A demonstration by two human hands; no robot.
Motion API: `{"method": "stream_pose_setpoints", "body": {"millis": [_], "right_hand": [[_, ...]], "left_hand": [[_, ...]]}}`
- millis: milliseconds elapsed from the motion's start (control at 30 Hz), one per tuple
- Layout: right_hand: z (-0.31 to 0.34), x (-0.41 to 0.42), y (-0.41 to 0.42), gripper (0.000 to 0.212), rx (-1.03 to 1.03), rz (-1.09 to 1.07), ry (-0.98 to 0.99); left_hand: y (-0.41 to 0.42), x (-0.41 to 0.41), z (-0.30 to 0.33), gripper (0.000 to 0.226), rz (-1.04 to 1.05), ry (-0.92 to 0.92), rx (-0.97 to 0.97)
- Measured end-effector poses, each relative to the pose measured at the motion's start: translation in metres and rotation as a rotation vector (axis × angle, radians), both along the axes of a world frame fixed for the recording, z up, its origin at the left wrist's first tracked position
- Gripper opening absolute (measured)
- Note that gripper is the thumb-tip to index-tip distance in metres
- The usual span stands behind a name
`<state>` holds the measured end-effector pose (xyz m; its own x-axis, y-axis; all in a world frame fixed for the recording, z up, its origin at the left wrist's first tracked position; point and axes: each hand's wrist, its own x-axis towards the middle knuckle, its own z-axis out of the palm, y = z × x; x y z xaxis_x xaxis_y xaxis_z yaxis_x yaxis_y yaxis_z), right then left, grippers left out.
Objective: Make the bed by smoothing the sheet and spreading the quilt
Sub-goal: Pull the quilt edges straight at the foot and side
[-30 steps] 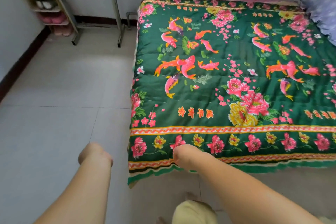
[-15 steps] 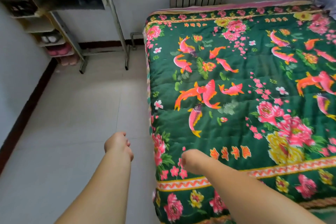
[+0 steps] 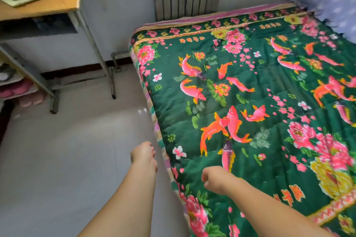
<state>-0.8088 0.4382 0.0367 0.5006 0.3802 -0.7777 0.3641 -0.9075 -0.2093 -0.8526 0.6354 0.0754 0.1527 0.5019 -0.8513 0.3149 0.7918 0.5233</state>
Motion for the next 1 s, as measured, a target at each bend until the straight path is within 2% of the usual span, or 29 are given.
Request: {"method": "stream_pose_setpoints", "body": {"millis": [200,400,567,633,700,767,1000], "right_hand": [[0.004,0.015,0.090,0.030,-0.005,-0.155,0.019],[0.007,0.026,0.189,0.025,0.036,-0.228,0.088],[0.016,0.054,0.234,0.030,0.106,-0.264,0.086],[0.015,0.079,0.246,0.036,0.126,-0.275,0.048],[0.018,0.101,0.256,0.033,0.136,-0.299,0.025],[0.012,0.131,0.269,0.029,0.129,-0.330,0.022],[-0.038,0.251,0.340,0.031,0.120,-0.401,0.018]], "left_hand": [[0.070,0.049,-0.022,0.026,-0.199,0.017,-0.027],[0.157,0.058,-0.037,0.029,-0.189,0.017,-0.088],[0.199,0.090,-0.035,0.023,-0.282,0.061,-0.001],[0.208,0.117,-0.035,0.011,-0.318,0.043,0.011],[0.214,0.139,-0.033,0.016,-0.340,0.045,0.008],[0.222,0.167,-0.033,0.011,-0.379,0.025,-0.005],[0.278,0.279,-0.059,0.023,-0.453,0.078,0.005]]}}
